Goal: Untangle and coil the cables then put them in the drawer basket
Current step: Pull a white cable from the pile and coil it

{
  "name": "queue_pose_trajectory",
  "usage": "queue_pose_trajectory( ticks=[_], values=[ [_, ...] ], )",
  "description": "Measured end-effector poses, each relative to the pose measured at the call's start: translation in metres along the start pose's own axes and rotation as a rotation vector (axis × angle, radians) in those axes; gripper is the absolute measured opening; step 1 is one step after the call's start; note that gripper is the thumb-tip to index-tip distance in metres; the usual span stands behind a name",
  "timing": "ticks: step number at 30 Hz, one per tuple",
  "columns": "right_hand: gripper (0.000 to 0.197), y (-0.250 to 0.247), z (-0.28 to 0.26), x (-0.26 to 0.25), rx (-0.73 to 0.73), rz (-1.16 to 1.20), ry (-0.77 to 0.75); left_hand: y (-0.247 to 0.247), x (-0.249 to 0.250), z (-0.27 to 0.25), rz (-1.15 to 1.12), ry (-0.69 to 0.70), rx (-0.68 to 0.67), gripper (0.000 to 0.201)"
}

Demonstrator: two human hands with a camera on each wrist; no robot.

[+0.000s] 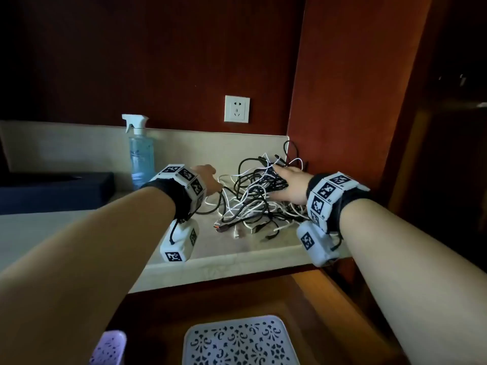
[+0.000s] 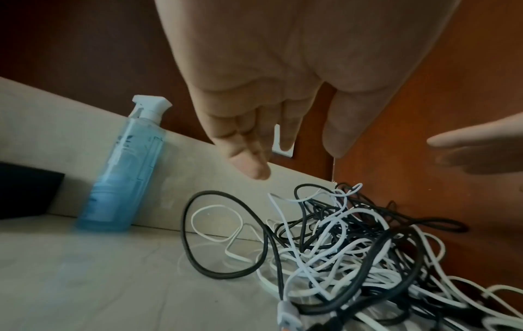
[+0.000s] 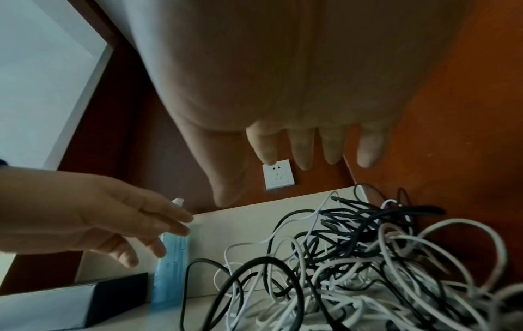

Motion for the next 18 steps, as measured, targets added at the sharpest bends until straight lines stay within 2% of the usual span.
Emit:
queue_pose_trajectory(
  ticks=[4, 7, 8, 10, 11, 12, 13, 16, 18],
  values=[
    [0.082, 0.005, 0.032, 0.01, -0.032, -0.032, -0.08, 0.023, 0.007, 0.034, -0.099, -0.106, -0.041, 0.06],
    [0.079, 0.006, 0.053, 0.016, -0.045, -0.035, -0.16, 0.03, 0.012, 0.055, -0.124, -0.191, -0.005, 0.056],
    [0.079, 0.005, 0.058, 0.019, -0.046, -0.028, -0.183, 0.032, 0.015, 0.058, -0.135, -0.211, 0.0, 0.05],
    [0.08, 0.006, 0.073, 0.026, -0.041, -0.021, -0.218, 0.036, 0.017, 0.068, -0.179, -0.255, 0.022, 0.025],
    [0.08, 0.008, 0.079, 0.028, -0.044, -0.018, -0.235, 0.041, 0.018, 0.071, -0.196, -0.268, 0.01, 0.024],
    [0.081, 0.01, 0.084, 0.03, -0.05, -0.013, -0.244, 0.046, 0.017, 0.075, -0.221, -0.291, -0.005, 0.035],
    [0.081, 0.011, 0.089, 0.033, -0.05, -0.007, -0.258, 0.048, 0.018, 0.077, -0.236, -0.291, 0.001, 0.038],
    [0.082, 0.015, 0.1, 0.038, -0.036, 0.008, -0.27, 0.044, 0.022, 0.079, -0.159, -0.277, 0.003, 0.019],
    [0.083, 0.011, 0.107, 0.046, 0.017, 0.029, -0.257, 0.028, 0.03, 0.081, -0.209, -0.215, 0.097, 0.025]
  ],
)
Point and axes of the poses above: each hand's wrist, its own z-axis towards the middle knuckle, its own y-axis out of the palm, x = y × z, the point moved 10 cm from there along z, towards the middle knuckle, and after that the axes turned 1 degree about y, right-handed, at the moved point
